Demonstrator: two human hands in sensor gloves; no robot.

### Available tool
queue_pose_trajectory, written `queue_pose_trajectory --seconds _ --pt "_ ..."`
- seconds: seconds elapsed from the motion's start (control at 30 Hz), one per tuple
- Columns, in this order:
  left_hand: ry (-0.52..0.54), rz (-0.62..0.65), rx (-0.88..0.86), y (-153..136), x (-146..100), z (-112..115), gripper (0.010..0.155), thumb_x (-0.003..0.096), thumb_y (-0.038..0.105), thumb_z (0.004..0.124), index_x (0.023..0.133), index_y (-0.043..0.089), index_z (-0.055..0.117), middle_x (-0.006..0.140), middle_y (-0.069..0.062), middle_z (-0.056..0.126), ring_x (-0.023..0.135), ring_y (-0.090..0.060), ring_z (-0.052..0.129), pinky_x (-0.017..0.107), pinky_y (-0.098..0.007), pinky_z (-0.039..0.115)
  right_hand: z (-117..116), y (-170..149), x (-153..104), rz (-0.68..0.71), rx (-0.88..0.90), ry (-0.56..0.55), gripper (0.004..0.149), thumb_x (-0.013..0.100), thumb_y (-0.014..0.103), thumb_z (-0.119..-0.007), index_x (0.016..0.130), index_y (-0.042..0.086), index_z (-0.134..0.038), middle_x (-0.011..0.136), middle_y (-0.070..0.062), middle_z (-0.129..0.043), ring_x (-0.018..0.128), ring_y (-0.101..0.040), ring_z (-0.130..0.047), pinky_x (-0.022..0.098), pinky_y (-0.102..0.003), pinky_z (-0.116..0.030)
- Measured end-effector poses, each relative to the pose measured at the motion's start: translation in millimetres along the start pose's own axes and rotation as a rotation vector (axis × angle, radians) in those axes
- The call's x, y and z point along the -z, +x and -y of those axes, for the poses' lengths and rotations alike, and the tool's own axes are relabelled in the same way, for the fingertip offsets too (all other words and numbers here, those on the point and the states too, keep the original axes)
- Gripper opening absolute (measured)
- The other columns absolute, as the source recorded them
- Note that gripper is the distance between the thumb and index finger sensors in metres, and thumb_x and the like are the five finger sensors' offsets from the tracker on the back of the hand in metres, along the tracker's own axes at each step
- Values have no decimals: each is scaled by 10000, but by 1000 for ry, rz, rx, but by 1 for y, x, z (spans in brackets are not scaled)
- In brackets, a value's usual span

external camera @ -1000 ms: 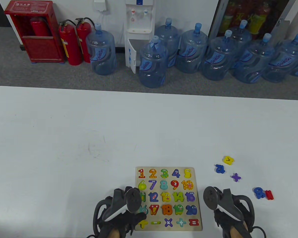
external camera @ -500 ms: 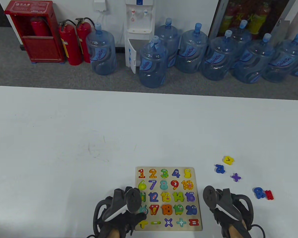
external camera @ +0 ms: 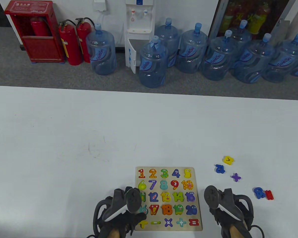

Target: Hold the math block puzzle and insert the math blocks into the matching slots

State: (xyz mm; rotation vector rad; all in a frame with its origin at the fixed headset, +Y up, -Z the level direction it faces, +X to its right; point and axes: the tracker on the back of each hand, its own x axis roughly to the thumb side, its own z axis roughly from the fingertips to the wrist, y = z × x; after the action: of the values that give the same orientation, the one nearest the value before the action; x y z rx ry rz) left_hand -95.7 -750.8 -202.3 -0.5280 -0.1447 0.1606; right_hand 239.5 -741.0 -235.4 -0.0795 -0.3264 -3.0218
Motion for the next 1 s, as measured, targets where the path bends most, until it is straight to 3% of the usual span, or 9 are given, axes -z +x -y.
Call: queue_pose_trajectory --seconds 0.07,0.27,0.57,0.7,1.0 --pt "2 2 -2 0 0 -1 874 345 636 658 1062 313 276 1133 33 232 1078 -454 270 731 -717 403 2 -4 -2 14 29 25 710 223 285 -907 892 302 -670 913 27 -723 699 -189 -870 596 -415 -746" --pt "1 3 -9 0 0 0 873 346 635 658 1062 314 275 1132 34 231 1077 -454 268 731 -717 401 12 -18 -10 -32 115 -93 609 290 164 -841 865 316 -710 901 39 -757 713 -178 -887 590 -416 -756" --pt "1 3 -8 0 0 0 874 346 635 658 1062 314 274 1132 33 229 1078 -453 268 732 -715 401 -2 -2 -1 16 11 -12 734 207 308 -929 894 318 -672 929 44 -718 776 -200 -821 625 -430 -717" --pt "1 2 -9 0 0 0 874 346 635 658 1062 313 275 1132 33 229 1078 -452 270 732 -715 401 -1 1 3 4 43 -83 663 201 290 -918 841 313 -745 861 42 -786 710 -194 -862 608 -420 -735" --pt "9 1 -17 -1 0 -1 867 349 631 658 1061 315 275 1132 34 229 1081 -450 285 733 -715 405 2 13 0 39 -23 -142 658 221 272 -902 855 309 -730 882 43 -776 740 -197 -854 619 -430 -728"
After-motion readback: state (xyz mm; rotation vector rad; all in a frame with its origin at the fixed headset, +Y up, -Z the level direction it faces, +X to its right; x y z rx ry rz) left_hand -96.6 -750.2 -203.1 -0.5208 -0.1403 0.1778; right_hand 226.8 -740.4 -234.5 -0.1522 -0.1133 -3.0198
